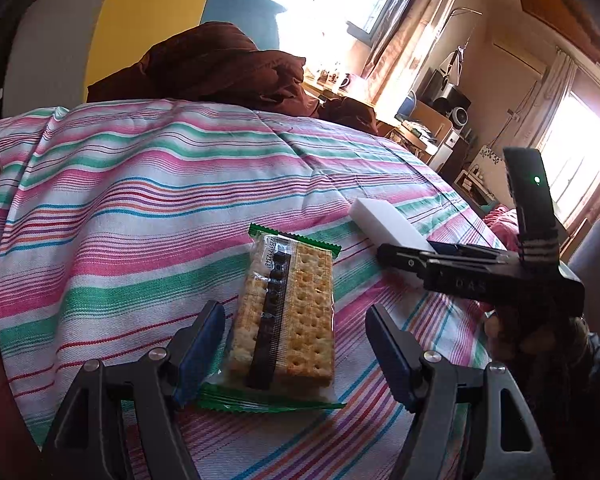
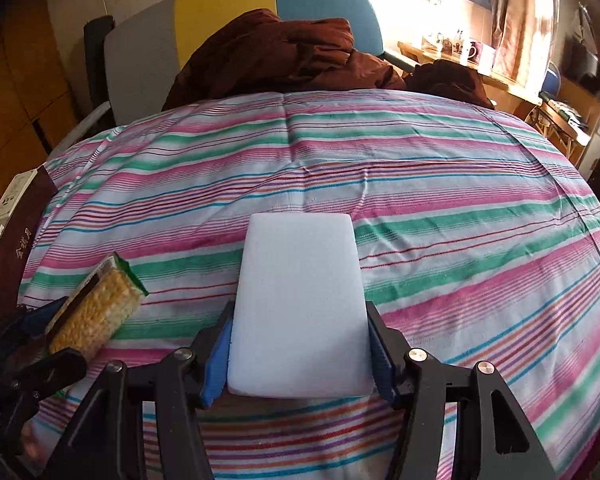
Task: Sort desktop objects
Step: 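Lift the sponge block and cracker packet off the cloth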
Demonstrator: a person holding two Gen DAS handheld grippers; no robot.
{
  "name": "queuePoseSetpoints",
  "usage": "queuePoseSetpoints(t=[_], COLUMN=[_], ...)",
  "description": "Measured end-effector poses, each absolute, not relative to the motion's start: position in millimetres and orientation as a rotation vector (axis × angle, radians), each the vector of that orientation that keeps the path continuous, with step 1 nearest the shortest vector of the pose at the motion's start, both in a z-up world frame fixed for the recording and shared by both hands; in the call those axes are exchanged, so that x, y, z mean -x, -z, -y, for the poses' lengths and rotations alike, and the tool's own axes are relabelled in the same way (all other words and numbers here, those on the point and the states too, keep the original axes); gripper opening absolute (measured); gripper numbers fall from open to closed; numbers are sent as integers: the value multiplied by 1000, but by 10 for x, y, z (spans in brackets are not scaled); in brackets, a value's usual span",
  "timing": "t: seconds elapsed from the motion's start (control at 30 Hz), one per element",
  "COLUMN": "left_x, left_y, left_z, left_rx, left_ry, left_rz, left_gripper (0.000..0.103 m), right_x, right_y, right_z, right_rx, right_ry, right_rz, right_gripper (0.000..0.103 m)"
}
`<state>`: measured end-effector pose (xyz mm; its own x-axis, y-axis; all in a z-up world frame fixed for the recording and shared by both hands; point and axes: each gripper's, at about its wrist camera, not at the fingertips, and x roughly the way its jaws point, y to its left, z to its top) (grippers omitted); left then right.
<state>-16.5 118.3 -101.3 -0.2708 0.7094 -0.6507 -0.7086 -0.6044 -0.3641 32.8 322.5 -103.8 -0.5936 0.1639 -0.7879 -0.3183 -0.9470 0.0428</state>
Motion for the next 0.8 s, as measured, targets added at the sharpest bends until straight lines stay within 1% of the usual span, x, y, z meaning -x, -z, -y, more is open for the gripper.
queuePoseSetpoints(t=[0.17, 0.27, 0.33, 0.4, 0.53, 0.7, 0.8], left_x=[155, 149, 141, 161, 203, 221, 198], left_y=[1002, 975, 958, 954, 960, 977, 981], left_z=[-1221, -1291, -1356, -1387, -1405, -1406, -1391], left_rx=[1019, 1033, 1035, 1036, 1037, 1028, 1019], left_ry=[-1986, -1990, -1994, -2001, -2011, -2029, -2043], left_rz=[-29, -96, -167, -201, -233, -262, -268], left_gripper=[74, 74, 74, 72, 61, 61, 60], right_x=[-491, -494, -494, -496, -511, -499, -491], right_y=[1082, 1102, 1112, 1121, 1134, 1147, 1152], right_z=[-3066, -3055, -3043, -3038, -3036, -3009, -3006], right_rx=[1145, 1108, 1096, 1090, 1078, 1087, 1092], right_ry=[-2576, -2584, -2595, -2613, -2643, -2663, -2668], right_rz=[-237, -224, -214, -219, -243, -245, -249], right_gripper=[61, 63, 68, 72, 78, 86, 88])
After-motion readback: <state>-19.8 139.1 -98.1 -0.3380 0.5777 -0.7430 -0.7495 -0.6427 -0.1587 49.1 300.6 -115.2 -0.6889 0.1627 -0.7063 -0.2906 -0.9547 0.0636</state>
